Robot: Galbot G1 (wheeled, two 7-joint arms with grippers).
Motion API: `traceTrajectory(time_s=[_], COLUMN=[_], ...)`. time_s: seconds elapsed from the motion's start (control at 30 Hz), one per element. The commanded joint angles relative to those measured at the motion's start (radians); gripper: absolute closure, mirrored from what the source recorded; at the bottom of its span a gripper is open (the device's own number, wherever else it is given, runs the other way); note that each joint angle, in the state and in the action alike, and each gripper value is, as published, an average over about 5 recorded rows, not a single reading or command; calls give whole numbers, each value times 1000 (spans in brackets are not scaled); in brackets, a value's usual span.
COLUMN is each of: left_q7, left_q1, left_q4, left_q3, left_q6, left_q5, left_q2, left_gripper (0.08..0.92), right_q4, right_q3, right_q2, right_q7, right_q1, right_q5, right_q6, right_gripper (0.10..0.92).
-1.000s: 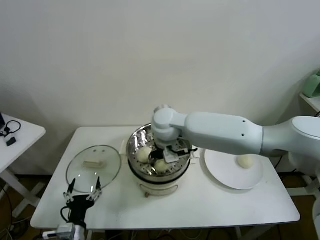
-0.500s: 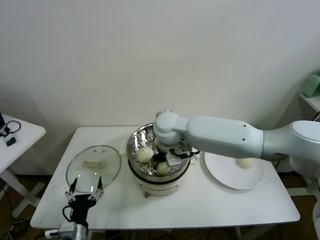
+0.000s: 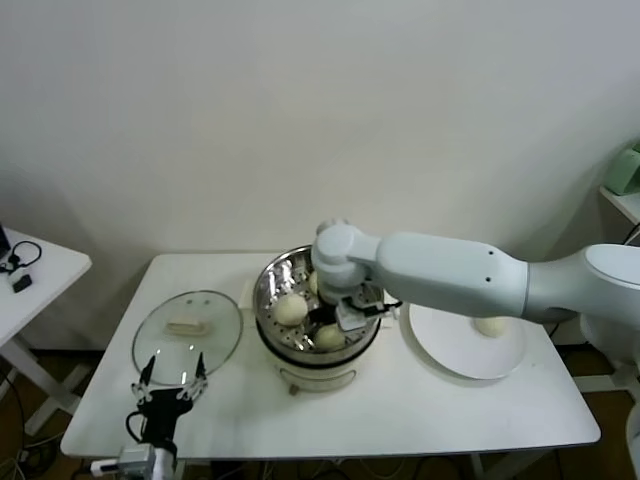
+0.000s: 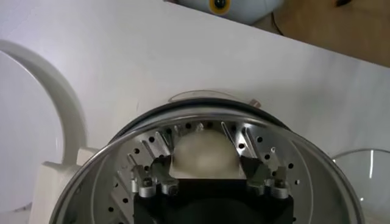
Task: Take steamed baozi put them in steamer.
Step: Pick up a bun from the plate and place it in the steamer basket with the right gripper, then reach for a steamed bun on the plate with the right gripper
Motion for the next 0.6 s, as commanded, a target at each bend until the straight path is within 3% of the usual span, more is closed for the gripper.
traceTrajectory(time_s=[0.03, 0.23, 0.43, 0.6], left_q7=[-1, -2, -17, -21], left_q1=[-1, -2, -4, -9], left_q4=[-1, -5, -6, -10], left_q3=[1, 2, 2, 9], left_q6=[1, 4, -1, -5], left_q5=[1, 2, 5, 3], left_q2=[0, 2, 4, 9], left_gripper=[177, 177, 177, 177], right_q4=[-8, -16, -76, -162], right_q3=[11, 20, -8, -124], right_q2=[1, -6, -38, -102], right_q7=[7, 1, -24, -40], right_q1=[1, 48, 193, 350], right_q5=[3, 51, 243, 555], right_q6=[24, 36, 0, -257], right_gripper=[213, 203, 203, 203])
